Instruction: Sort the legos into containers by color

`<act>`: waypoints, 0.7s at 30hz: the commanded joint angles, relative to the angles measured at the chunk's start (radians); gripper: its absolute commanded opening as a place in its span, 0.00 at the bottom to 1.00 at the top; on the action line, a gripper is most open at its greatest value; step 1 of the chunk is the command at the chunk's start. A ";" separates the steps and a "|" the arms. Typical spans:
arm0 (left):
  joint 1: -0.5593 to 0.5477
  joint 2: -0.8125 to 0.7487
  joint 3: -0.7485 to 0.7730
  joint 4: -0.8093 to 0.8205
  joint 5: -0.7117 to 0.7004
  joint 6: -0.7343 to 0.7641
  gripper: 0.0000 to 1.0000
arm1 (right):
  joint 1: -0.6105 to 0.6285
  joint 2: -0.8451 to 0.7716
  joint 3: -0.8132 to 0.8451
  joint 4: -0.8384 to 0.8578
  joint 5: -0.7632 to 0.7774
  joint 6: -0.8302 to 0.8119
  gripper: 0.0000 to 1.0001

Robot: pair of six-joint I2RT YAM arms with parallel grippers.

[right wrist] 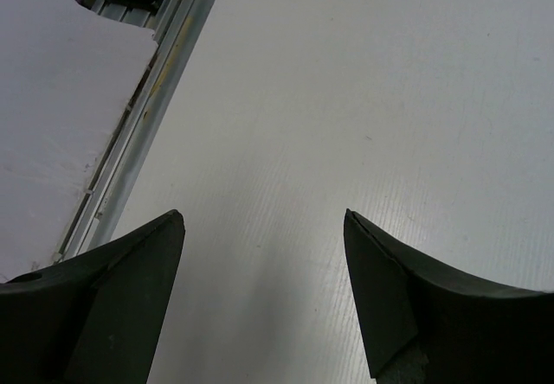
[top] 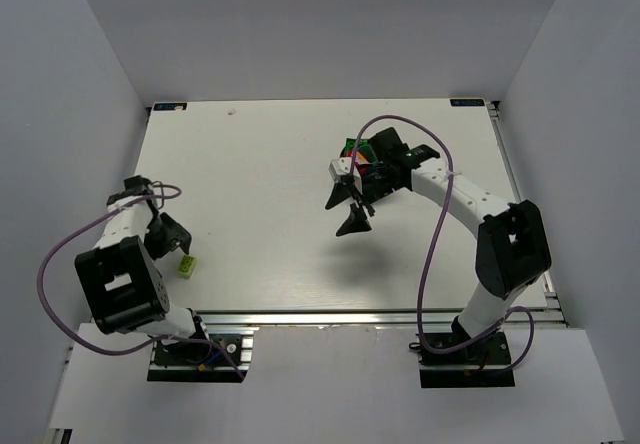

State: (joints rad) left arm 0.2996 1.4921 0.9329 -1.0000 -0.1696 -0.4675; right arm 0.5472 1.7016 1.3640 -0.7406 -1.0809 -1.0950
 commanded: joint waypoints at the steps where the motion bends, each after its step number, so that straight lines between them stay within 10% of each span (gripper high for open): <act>1: 0.117 -0.085 -0.035 0.076 0.085 -0.054 0.93 | -0.013 -0.036 -0.037 0.033 -0.042 0.018 0.79; 17: 0.142 -0.052 -0.200 0.270 0.282 -0.138 0.92 | -0.033 -0.056 -0.082 0.063 -0.054 0.070 0.79; 21: 0.145 -0.059 -0.210 0.300 0.263 -0.174 0.75 | -0.038 -0.065 -0.091 0.060 -0.050 0.070 0.79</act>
State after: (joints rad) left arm 0.4423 1.4456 0.7429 -0.7715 0.0872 -0.6052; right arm 0.5163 1.6848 1.2881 -0.6945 -1.1030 -1.0279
